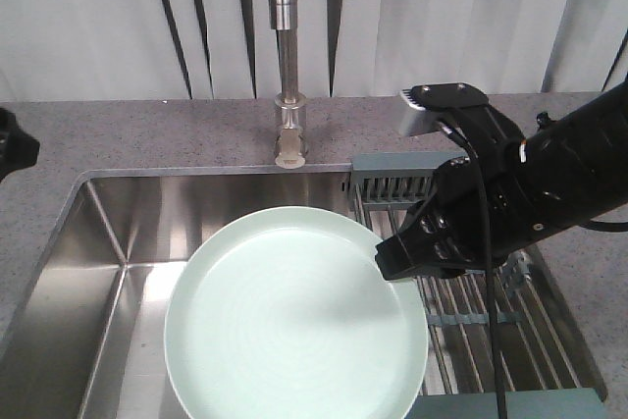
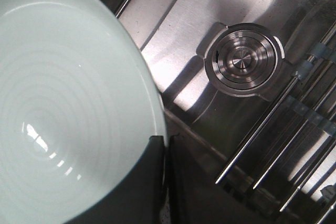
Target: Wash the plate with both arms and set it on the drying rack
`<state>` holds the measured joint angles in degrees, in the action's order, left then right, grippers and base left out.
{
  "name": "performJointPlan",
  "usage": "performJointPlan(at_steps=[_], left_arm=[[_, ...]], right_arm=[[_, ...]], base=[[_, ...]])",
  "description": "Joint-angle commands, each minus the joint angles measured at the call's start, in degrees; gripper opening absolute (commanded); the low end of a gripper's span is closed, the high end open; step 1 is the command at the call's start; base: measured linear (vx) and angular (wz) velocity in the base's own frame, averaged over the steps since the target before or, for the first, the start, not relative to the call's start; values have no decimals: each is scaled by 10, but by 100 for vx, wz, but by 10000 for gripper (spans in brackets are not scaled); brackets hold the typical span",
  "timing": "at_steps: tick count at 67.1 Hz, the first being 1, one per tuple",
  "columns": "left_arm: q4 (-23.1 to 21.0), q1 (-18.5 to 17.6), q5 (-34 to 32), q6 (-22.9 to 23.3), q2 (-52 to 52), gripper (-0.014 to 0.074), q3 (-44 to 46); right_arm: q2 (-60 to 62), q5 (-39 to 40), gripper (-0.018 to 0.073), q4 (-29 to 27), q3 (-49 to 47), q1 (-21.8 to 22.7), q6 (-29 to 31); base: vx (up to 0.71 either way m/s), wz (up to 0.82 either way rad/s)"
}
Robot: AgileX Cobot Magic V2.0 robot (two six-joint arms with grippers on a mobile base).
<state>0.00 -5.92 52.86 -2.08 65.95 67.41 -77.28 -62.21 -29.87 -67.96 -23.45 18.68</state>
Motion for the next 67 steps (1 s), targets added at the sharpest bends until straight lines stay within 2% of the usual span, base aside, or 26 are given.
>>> performJointPlan(at_steps=[1, 9, 33, 58, 67], left_arm=[[0, -2, -38, 8, -64, 584, -30], [0, -2, -44, 21, -132, 584, -84], [0, -2, -52, 21, -276, 584, -193], [0, -2, -50, 21, -293, 584, -212], [0, -2, -50, 21, -293, 584, -212]], right_arm=[[18, 12, -1, -21, -14, 2, 3], [18, 12, -1, -21, -14, 2, 3], [18, 12, -1, -21, -14, 2, 3], [18, 25, -1, -21, -14, 2, 3], [18, 35, -1, -18, -14, 2, 21]], base=[[0, 0], [0, 0], [0, 0], [0, 0], [0, 0]])
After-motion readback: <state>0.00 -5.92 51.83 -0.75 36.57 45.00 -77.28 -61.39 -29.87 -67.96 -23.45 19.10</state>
